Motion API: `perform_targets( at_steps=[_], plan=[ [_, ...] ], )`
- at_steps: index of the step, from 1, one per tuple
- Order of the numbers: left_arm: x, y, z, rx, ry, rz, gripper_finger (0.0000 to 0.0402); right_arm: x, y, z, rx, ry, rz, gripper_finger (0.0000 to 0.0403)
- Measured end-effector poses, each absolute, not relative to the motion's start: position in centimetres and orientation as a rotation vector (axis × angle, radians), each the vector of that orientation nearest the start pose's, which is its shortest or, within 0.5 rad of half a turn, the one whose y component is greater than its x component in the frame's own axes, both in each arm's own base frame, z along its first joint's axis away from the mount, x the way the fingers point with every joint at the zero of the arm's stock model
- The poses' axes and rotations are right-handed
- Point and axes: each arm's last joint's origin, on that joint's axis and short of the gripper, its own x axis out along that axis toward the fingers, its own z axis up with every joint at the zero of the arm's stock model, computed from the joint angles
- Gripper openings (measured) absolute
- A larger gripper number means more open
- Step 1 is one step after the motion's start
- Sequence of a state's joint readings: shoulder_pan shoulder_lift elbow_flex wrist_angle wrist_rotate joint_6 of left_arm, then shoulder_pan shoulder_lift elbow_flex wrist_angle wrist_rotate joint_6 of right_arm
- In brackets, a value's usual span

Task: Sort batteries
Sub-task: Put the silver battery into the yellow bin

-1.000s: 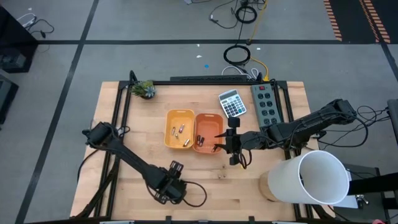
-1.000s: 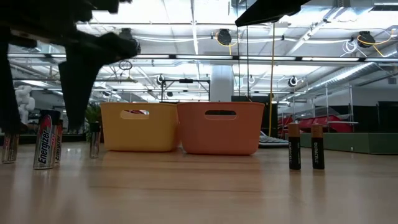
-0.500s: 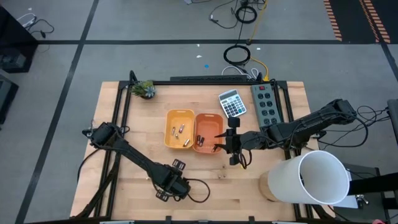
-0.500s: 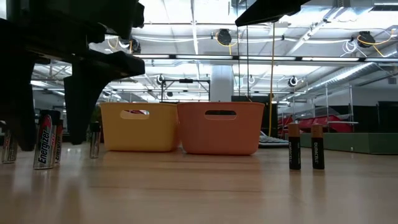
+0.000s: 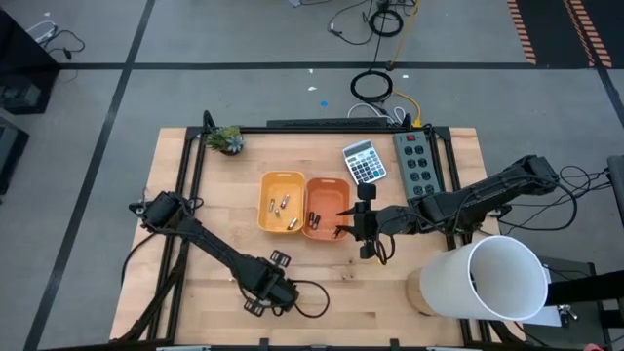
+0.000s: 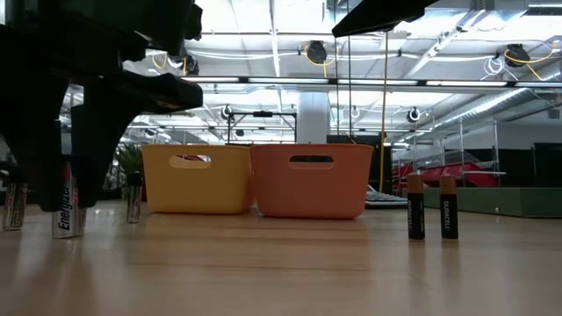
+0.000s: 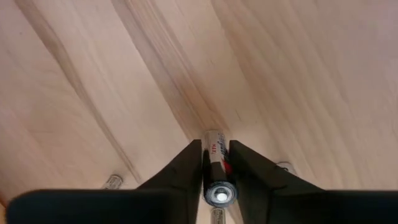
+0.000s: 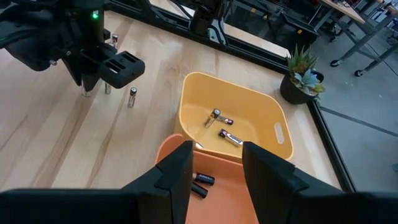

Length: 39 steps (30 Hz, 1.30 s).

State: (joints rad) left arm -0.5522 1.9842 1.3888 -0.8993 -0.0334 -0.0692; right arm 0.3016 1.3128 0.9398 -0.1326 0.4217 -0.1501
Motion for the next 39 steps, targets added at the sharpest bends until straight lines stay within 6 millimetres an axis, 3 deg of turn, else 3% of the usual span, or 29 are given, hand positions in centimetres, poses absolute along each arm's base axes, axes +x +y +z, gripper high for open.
perform_targets(
  at_steps=[3, 10, 14, 17, 23, 26, 32, 39],
  plan=[
    [31.6, -19.2, 16.1, 0.377, 1.454, -0.366, 0.0058, 27.6, 7.3, 28.0, -0.326, 0.482, -0.082, 0.013],
    [32.1, -18.8, 16.3, 0.379, 1.417, -0.341, 0.0057, 27.6, 7.3, 28.0, -0.326, 0.482, -0.082, 0.013],
    [33.0, -17.3, 17.8, 0.346, 1.34, -0.282, 0.0057, 27.6, 7.3, 28.0, -0.325, 0.482, -0.082, 0.013],
    [33.1, -15.3, 20.1, 0.334, 1.292, -0.204, 0.0057, 27.6, 7.3, 28.0, -0.325, 0.482, -0.082, 0.013],
    [31.8, -9.2, 26.1, 0.324, 1.199, 0.029, 0.0057, 27.6, 7.3, 28.0, -0.325, 0.482, -0.081, 0.013],
    [31.6, -6.1, 27.3, 0.299, 1.187, 0.084, 0.0057, 27.6, 7.3, 28.0, -0.325, 0.481, -0.08, 0.013],
    [31.8, -0.6, 24.6, 0.22, 1.274, 0.1, 0.0057, 27.6, 7.4, 28.0, -0.325, 0.482, -0.078, 0.013],
    [30.7, 4.4, 21.4, 0.1, 1.326, 0.097, 0.0057, 27.5, 7.4, 27.9, -0.338, 0.488, -0.074, 0.013]
  ],
)
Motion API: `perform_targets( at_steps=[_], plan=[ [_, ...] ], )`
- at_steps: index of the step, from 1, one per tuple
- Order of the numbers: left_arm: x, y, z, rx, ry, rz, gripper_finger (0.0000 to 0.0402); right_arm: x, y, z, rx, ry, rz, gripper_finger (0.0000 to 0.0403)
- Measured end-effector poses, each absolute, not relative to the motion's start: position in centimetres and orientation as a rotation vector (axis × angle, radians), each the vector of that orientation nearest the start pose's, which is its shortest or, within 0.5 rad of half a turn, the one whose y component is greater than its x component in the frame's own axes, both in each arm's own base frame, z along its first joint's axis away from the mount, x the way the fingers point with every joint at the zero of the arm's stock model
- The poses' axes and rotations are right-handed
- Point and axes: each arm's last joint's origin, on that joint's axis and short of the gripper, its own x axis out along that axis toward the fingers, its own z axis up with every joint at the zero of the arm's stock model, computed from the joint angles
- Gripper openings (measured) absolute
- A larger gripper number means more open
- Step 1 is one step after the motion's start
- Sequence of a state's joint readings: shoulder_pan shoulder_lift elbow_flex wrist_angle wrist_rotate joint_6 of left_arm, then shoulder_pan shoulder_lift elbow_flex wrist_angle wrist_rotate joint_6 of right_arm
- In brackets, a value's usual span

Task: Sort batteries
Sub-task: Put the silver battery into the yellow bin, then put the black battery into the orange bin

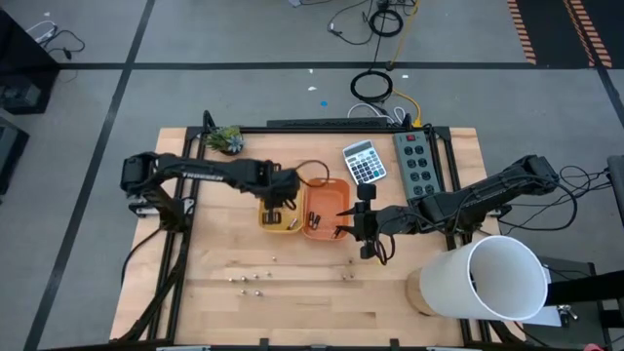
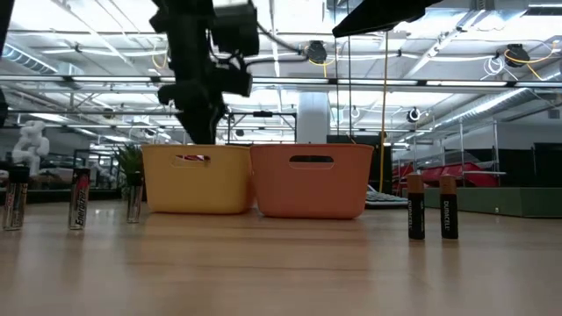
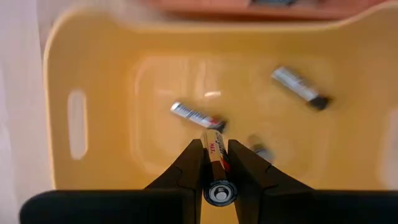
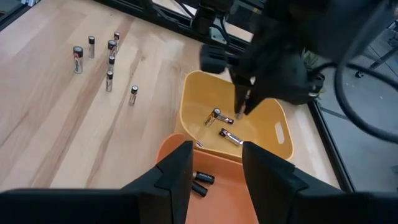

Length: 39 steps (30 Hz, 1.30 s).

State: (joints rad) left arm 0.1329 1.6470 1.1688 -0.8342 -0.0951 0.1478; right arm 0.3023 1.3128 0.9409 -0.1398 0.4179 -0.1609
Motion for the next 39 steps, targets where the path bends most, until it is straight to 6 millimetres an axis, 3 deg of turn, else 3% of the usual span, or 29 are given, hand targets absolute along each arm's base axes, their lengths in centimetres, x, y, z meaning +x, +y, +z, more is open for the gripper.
perform_targets(
  at_steps=[6, 14, 18, 23, 31, 39],
  plan=[
    [30.3, 6.6, 21.0, 0.043, 1.317, 0.199, 0.0077, 27.6, 7.3, 28.0, -0.342, 0.489, -0.075, 0.013],
    [30.6, 5.0, 22.4, 0.128, 1.358, 0.213, 0.019, 27.6, 7.3, 27.9, -0.338, 0.489, -0.076, 0.013],
    [30.9, 2.4, 24.4, 0.154, 1.356, 0.184, 0.0228, 27.6, 7.3, 27.9, -0.338, 0.489, -0.076, 0.013],
    [30.8, -2.9, 26.1, 0.238, 1.314, 0.137, 0.0236, 27.5, 7.3, 27.9, -0.339, 0.492, -0.076, 0.013],
    [28.5, -10.6, 25.9, 0.246, 1.32, 0.074, 0.0237, 27.5, 7.3, 27.8, -0.328, 0.506, -0.079, 0.013],
    [26.0, -15.5, 25.9, 0.283, 1.265, 0.068, 0.0237, 27.5, 7.6, 27.9, -0.333, 0.492, -0.067, 0.013]
  ],
)
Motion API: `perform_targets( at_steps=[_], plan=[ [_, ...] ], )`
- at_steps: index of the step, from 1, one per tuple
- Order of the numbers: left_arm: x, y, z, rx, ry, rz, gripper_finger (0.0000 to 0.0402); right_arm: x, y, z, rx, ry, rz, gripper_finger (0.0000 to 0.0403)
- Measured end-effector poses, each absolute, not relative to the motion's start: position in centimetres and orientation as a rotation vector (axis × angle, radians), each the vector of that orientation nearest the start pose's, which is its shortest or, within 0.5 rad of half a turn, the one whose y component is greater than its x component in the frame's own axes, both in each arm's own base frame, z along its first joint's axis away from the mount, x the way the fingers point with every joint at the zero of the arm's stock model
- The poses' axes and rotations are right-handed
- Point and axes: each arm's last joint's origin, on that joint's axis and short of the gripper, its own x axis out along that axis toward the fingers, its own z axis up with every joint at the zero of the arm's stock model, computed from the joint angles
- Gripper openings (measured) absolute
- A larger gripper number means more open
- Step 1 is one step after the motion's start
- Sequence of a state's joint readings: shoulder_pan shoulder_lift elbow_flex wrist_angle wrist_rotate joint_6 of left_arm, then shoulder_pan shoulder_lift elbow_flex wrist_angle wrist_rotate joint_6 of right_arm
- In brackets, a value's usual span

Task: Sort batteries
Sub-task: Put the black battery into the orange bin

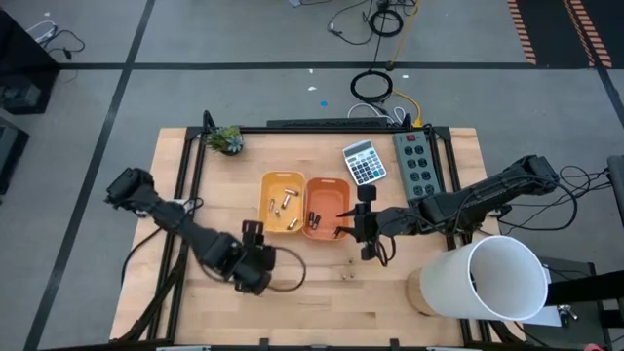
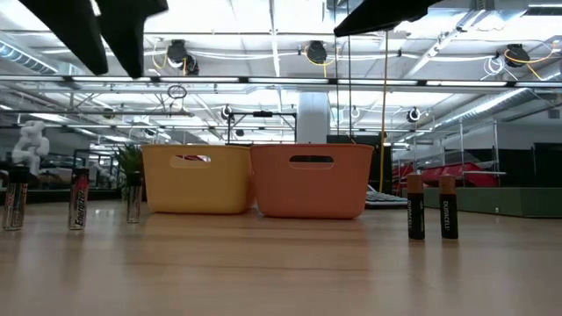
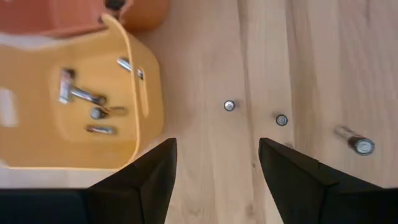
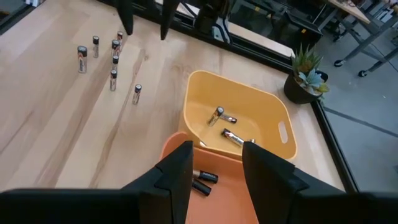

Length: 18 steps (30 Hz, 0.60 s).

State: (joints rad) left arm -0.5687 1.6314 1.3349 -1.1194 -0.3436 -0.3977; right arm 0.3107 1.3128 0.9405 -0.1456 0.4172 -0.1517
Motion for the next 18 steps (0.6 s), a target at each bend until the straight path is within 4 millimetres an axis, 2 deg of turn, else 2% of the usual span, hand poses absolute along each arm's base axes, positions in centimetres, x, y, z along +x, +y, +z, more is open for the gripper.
perform_targets(
  at_steps=[3, 6, 11, 14, 18],
  plan=[
    [25.1, -16.7, 25.9, 0.407, 1.188, 0.098, 0.0237, 27.5, 7.6, 27.9, -0.345, 0.489, -0.065, 0.013],
    [23.8, -16.8, 25.6, 0.519, 1.124, 0.128, 0.0234, 27.6, 7.6, 28.1, -0.347, 0.466, -0.065, 0.013],
    [21.7, -14.6, 25.6, 0.472, 1.008, 0.133, 0.0209, 27.6, 7.6, 28.1, -0.313, 0.468, -0.061, 0.013],
    [20.8, -13.1, 26.0, 0.38, 0.923, 0.117, 0.0192, 27.7, 7.0, 28.0, -0.212, 0.474, -0.095, 0.013],
    [19.9, -11.1, 26.7, 0.308, 0.848, 0.162, 0.0177, 27.6, 5.5, 27.6, -0.023, 0.493, -0.308, 0.013]
  ],
)
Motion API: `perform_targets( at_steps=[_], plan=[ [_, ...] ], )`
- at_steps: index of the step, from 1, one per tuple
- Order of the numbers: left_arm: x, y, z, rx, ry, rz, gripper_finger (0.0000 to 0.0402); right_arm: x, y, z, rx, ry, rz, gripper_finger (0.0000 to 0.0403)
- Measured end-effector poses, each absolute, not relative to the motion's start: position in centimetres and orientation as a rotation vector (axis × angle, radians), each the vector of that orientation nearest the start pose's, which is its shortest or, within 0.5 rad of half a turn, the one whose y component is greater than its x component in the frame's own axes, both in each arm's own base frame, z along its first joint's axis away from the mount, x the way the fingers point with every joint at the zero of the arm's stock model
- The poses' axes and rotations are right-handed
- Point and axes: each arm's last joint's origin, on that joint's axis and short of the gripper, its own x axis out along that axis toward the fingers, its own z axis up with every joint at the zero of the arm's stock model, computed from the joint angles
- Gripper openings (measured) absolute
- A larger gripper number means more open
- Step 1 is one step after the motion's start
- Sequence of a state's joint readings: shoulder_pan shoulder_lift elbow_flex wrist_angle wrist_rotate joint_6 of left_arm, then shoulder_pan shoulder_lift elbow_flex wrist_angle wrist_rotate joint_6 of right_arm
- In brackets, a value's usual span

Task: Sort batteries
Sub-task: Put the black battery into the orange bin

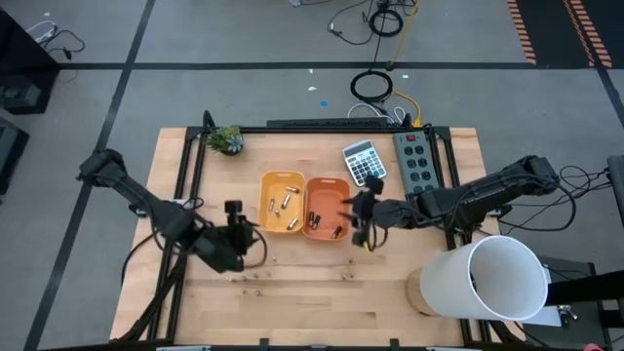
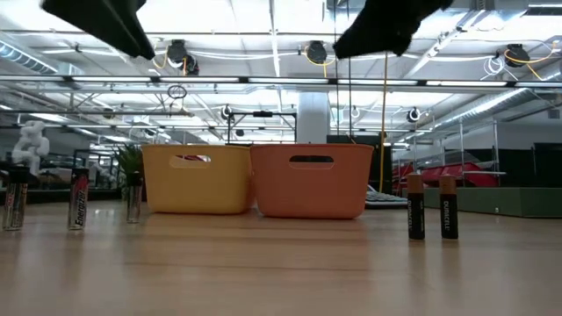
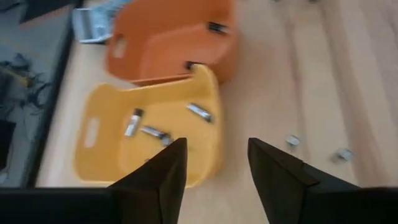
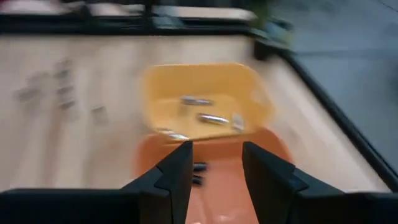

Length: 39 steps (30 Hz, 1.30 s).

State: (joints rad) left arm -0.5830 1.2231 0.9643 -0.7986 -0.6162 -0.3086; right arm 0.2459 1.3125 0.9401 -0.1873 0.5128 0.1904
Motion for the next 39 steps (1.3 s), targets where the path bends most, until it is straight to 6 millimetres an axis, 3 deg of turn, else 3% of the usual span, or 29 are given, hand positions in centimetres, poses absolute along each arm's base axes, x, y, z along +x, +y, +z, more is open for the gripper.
perform_targets(
  at_steps=[3, 6, 11, 16, 20, 26, 32, 39],
  plan=[
    [19.2, -9.8, 26.9, 0.311, 0.805, 0.246, 0.0169, 27.3, 4.8, 27.3, -0.02, 0.51, -0.445, 0.0126],
    [18.5, -8.7, 26.6, 0.353, 0.791, 0.321, 0.016, 27.4, 4.8, 26.8, -0.048, 0.51, -0.463, 0.011],
    [18.0, -7.0, 24.9, 0.351, 0.821, 0.388, 0.0149, 28.1, 4.8, 24.3, -0.096, 0.487, -0.378, 0.0076],
    [18.3, -5.7, 23.6, 0.332, 0.801, 0.399, 0.0148, 28.0, 4.8, 22.1, -0.101, 0.484, -0.174, 0.006],
    [18.8, -5.1, 23.4, 0.325, 0.761, 0.376, 0.0148, 27.8, 5.6, 21.9, -0.068, 0.505, -0.082, 0.0068],
    [19.9, -5.4, 22.7, 0.339, 0.596, 0.343, 0.0148, 26.7, 7.9, 19.1, -0.054, 0.795, -0.101, 0.0091],
    [20.2, -5.6, 22.3, 0.319, 0.525, 0.341, 0.0148, 26.9, 11.3, 20.8, -0.021, 0.764, -0.023, 0.0114],
    [20.3, -5.6, 22.3, 0.32, 0.526, 0.343, 0.0147, 26.8, 12.3, 19.1, 0.018, 0.825, -0.071, 0.0134]
  ],
)
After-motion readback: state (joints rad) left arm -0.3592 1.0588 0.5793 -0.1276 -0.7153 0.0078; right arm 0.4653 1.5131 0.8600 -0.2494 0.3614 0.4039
